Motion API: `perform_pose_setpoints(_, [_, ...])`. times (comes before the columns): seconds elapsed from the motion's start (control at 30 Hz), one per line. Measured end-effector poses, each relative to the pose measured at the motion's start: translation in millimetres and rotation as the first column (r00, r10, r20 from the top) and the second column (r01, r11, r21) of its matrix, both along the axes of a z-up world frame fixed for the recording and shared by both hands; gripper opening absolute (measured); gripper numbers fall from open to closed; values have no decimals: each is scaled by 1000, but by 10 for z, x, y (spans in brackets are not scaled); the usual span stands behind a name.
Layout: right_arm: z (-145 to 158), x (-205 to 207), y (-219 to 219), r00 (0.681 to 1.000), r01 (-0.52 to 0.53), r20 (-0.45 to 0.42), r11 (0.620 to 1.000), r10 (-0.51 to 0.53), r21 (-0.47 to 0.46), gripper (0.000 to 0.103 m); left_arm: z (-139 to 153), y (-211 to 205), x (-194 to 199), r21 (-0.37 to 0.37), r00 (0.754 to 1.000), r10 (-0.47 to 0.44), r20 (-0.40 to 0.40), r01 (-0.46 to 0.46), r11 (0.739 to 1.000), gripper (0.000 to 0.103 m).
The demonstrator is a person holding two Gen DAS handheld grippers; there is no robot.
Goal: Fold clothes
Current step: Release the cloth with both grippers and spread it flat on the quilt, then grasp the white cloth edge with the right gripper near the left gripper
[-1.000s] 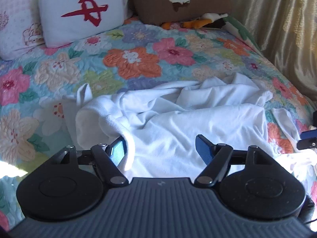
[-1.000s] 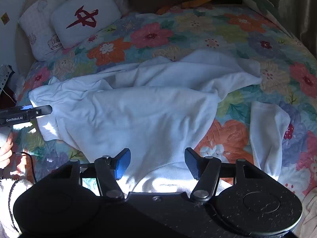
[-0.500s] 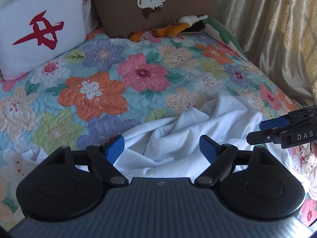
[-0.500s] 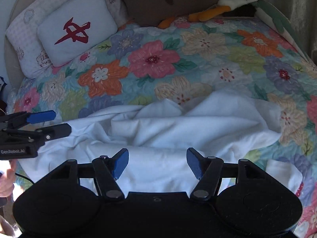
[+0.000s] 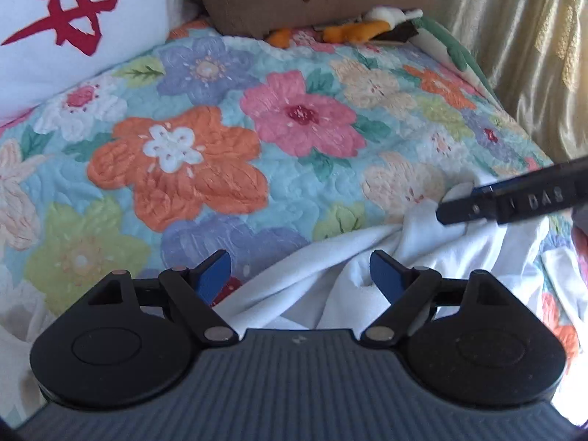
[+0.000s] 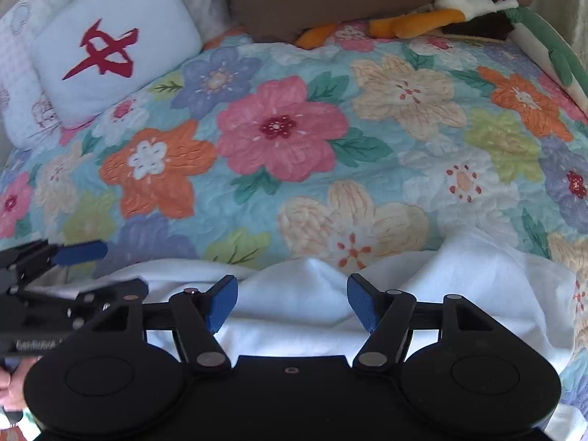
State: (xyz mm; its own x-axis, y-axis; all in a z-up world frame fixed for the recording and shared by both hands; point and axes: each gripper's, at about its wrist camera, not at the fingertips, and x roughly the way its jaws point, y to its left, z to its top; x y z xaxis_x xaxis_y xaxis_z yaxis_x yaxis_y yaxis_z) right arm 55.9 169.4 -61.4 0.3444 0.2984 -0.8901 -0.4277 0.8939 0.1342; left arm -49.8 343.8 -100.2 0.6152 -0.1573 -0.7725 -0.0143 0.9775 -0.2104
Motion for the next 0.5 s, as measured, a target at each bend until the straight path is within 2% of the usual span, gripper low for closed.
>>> perform_pose_setpoints(0.1, [-206,29,6,998,-20,-61,1000,19,-20,75,-114,-96,-2,24,998,-12,-56,13,1000,83])
perform_pose_setpoints(0.17, [-279,-82,17,996,-79,-36,996,77,-37,74,-127,-133,-57,29,999,-13,-43,14,999,86])
perform_pose_setpoints(0.2, [-283,-168,21,995,-97,19,993,98,-71,56,-132,-144,-74,24,999,-19,-36,20,1000,87])
perform_pose_setpoints(0.27, [-222,-394,20,972,-89,199,980,124,-177,5,-156,-146,-79,23,999,-25,-32,25,999,88])
perform_pose_setpoints(0.3, [-171,-487,-16,962,-81,243,978,128,-194,1,-170,-139,-74,23,999,-23,-32,24,999,88])
perform_pose_setpoints(0.37, [-65,-618,-146,961,-73,249,982,116,-177,0,-180,-108,-73,3,999,0,-34,0,1000,88])
perform_pose_setpoints(0.5, [149,-880,-406,961,-57,261,988,93,-143,0,-83,-19,-149,-129,999,49,3,-48,991,88])
